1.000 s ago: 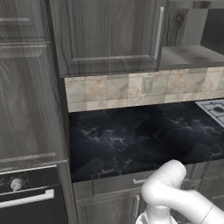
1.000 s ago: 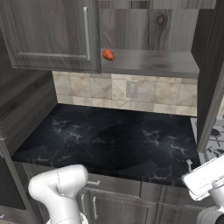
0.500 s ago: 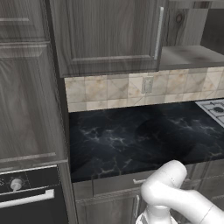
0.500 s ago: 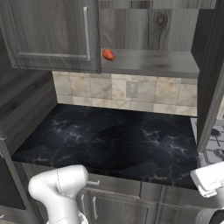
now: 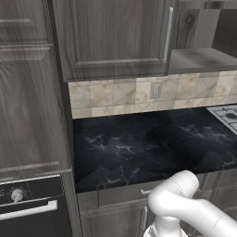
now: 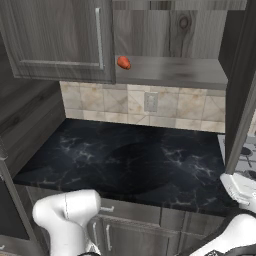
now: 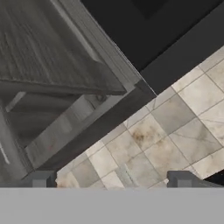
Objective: Pick the sweet potato from the counter and place it in the cabinet. Then close the cabinet.
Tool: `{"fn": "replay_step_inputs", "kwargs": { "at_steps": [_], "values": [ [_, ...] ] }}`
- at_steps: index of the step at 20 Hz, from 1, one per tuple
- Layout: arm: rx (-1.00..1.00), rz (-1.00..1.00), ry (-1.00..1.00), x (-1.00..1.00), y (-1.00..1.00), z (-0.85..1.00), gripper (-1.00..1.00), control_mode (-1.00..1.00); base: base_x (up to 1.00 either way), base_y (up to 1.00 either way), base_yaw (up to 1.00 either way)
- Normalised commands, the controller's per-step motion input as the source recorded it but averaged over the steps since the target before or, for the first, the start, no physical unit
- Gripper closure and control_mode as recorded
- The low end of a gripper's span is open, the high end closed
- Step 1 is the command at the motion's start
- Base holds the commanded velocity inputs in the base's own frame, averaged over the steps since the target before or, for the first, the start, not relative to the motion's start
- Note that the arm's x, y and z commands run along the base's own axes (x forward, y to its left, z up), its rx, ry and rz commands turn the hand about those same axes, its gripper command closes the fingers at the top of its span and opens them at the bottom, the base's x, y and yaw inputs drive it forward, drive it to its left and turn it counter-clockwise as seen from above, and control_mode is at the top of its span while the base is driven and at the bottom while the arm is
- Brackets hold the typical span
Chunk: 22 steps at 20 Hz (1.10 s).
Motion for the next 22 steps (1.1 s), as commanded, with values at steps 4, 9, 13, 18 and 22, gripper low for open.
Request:
{"fn": "replay_step_inputs", "kwargs": {
  "at_steps": [4,9,13,18,22],
  "values": [
    [0.18,0.00,0.16,0.27,-0.02,0.00,-1.00,-1.00,0.00,0.00,0.00],
    [0.12,0.00,0.00,0.09,-0.12,0.00,-1.00,-1.00,0.00,0.00,0.00],
    [0.20,0.00,0.00,0.06,-0.16,-0.13,-1.00,-1.00,0.00,0.00,0.00],
    [0.24,0.00,0.01,0.06,-0.19,-0.13,-1.00,-1.00,0.00,0.00,0.00],
    [0.30,0.00,0.10,0.03,-0.24,-0.03,-1.00,-1.00,0.00,0.00,0.00]
  ]
}}
